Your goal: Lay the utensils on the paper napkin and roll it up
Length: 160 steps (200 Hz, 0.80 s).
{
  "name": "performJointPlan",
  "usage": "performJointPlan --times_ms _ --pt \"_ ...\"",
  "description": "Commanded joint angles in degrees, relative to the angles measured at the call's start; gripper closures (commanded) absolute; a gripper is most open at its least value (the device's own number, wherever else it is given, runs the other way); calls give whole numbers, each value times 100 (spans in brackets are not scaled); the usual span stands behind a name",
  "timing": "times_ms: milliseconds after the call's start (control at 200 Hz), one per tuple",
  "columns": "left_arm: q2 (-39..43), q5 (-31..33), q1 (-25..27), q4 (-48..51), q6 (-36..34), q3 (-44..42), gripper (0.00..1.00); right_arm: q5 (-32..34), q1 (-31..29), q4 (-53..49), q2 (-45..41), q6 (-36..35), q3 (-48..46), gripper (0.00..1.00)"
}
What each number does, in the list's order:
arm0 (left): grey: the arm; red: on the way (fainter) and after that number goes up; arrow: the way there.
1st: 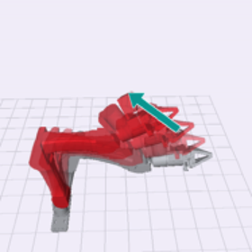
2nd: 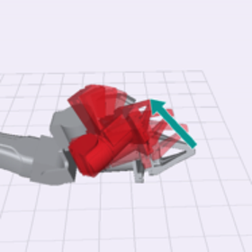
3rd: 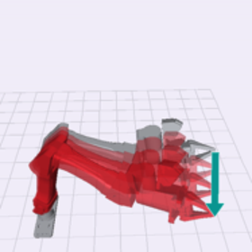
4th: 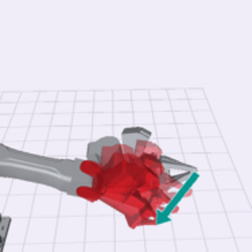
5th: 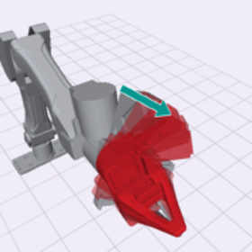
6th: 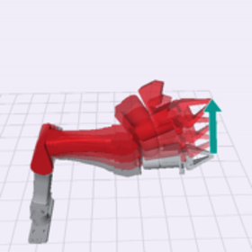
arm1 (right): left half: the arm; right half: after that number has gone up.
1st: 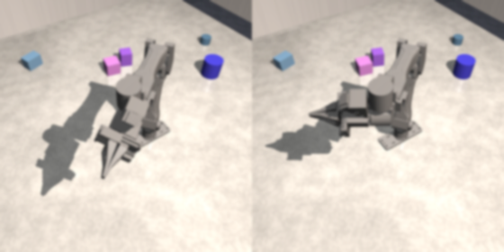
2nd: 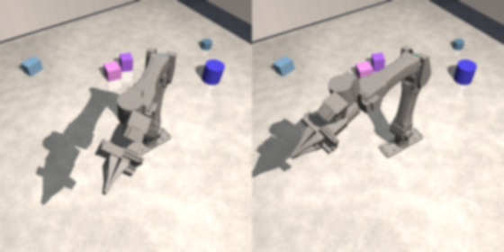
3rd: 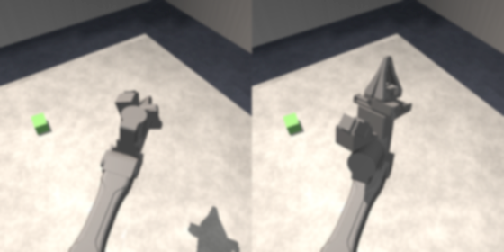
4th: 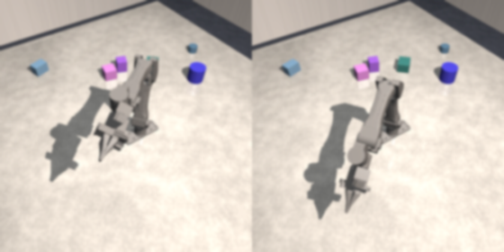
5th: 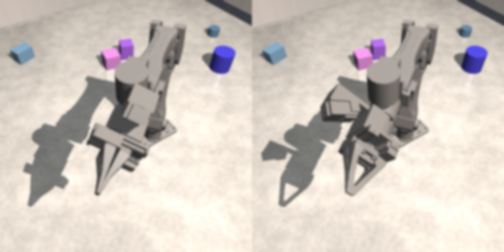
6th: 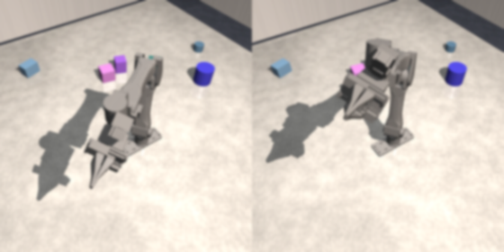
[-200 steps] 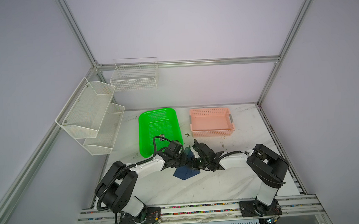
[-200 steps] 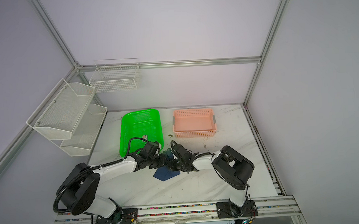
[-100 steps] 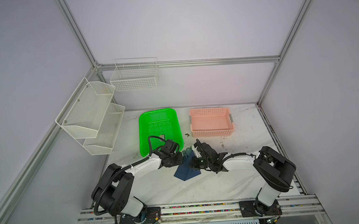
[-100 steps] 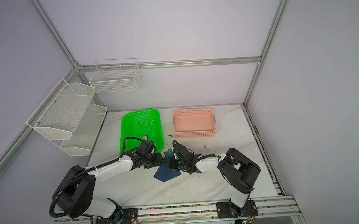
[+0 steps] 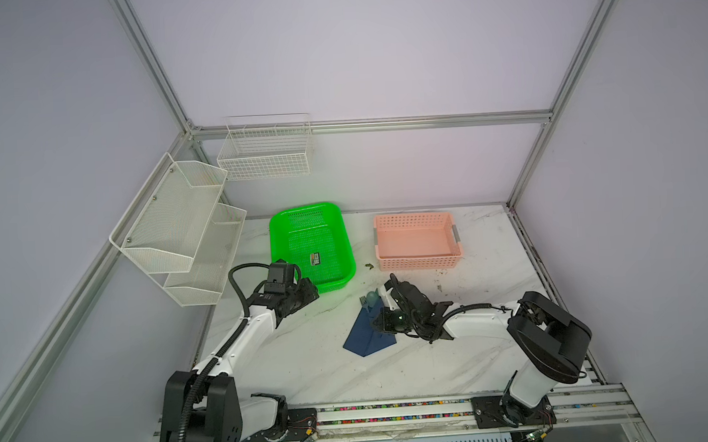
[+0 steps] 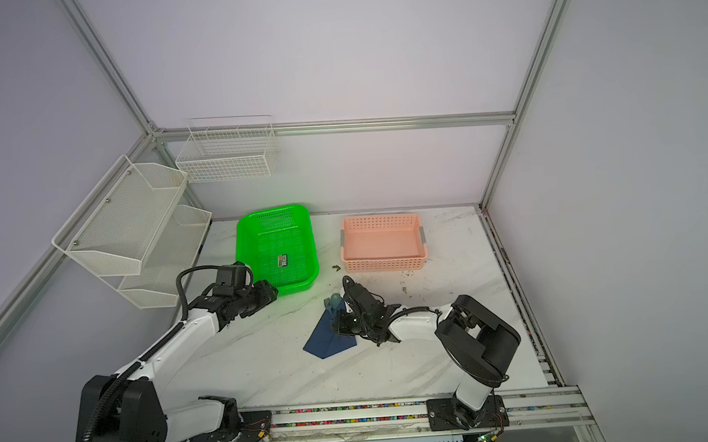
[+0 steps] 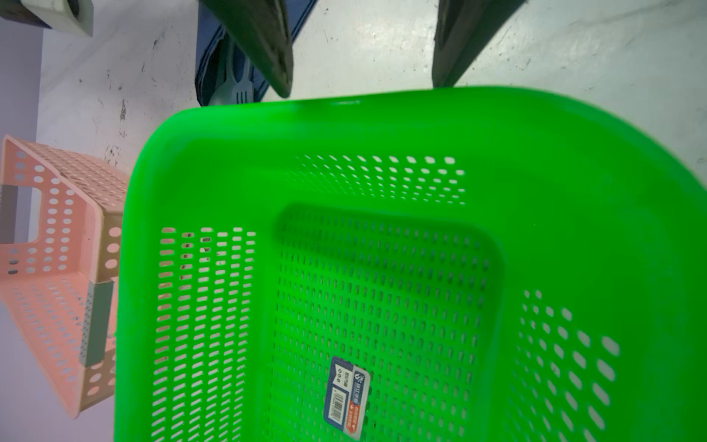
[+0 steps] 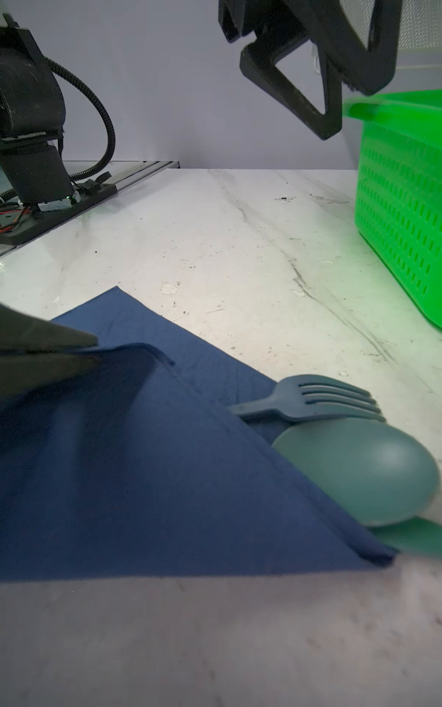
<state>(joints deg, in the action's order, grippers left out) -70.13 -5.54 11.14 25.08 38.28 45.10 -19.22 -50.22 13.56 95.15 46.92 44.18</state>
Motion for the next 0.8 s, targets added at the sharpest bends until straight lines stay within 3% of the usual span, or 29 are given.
performJointPlan --times_ms 0,285,475,795 --pt "375 117 723 -17 -124 379 42 11 -39 158 -3 74 -68 100" --pt "-321 -527 2005 -761 731 234 47 -63 -76 261 82 63 -59 100" --pt "-748 -913 2144 -1376 1023 152 48 -91 -160 366 68 59 -129 100" --pt "-1469 -1192 2222 -1304 988 182 52 6 -282 367 132 9 -90 100"
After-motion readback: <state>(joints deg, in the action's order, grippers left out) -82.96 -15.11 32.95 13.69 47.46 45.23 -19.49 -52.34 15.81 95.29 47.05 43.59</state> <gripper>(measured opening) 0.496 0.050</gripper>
